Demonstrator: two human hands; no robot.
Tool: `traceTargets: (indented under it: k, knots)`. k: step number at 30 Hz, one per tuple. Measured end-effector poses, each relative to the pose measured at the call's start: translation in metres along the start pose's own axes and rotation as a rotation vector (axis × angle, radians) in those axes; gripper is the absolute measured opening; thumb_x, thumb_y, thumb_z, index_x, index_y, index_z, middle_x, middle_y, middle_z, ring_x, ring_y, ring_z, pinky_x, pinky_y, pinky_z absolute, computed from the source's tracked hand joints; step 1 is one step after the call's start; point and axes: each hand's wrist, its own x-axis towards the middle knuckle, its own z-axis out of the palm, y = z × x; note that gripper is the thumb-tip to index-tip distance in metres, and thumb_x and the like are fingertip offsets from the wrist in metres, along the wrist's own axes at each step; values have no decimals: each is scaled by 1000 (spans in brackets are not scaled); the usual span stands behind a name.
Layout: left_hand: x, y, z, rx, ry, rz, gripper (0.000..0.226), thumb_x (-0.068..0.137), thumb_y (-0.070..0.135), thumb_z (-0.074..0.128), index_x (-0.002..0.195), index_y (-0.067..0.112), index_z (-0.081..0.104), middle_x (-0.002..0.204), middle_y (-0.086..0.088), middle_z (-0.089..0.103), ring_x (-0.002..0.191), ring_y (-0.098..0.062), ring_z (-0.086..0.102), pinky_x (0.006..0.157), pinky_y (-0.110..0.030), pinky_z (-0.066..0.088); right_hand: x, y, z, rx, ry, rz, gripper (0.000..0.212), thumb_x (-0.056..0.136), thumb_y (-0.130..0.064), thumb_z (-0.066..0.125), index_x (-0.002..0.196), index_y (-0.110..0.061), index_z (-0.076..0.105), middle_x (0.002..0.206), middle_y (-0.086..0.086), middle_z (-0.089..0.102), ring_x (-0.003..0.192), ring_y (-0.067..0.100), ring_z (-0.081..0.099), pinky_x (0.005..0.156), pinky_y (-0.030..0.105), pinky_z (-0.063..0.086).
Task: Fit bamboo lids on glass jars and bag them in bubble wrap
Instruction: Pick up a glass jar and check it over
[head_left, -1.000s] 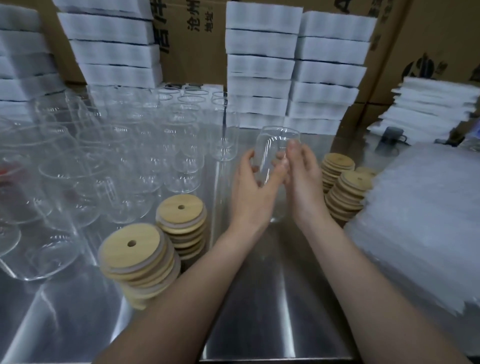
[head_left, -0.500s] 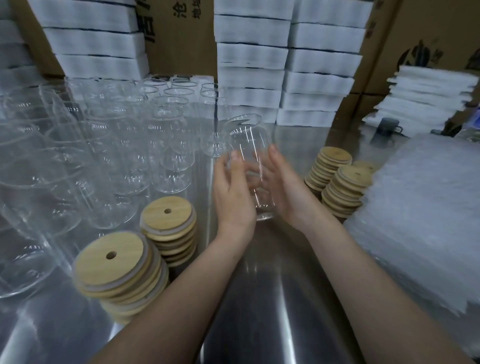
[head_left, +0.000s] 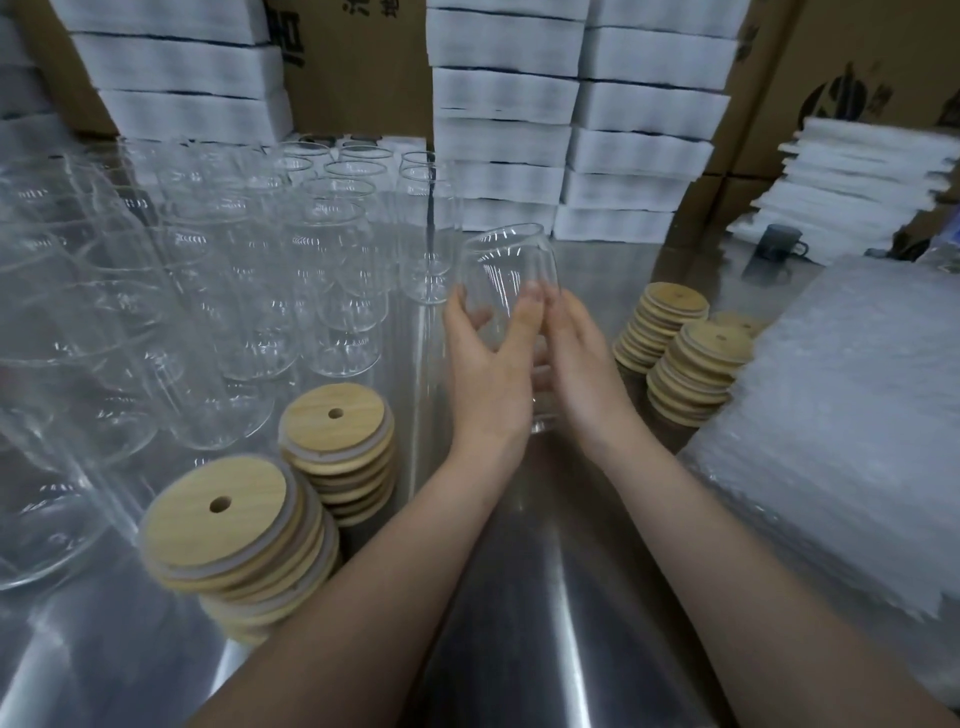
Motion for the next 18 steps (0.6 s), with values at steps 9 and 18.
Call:
traceTargets:
  k: [9, 18]
  knots:
    - [-4, -7, -8, 117, 87, 101, 66, 87, 52, 62, 141, 22, 40, 105, 11, 62, 86, 6, 65, 79, -23, 53, -2, -5, -8, 169, -3, 159, 33, 104, -41, 39, 121, -26, 63, 96, 2, 77, 70, 23, 66, 50, 29, 53]
    - [-2, 5, -12, -186, -18, -129, 60, 102, 54, 27, 132, 12, 56, 124, -18, 66, 114, -33, 64, 102, -52, 48, 4, -5, -19, 374, -205, 412, 43, 97, -51, 47, 107, -15, 68, 76, 1, 72, 58, 12, 67, 48, 22, 52]
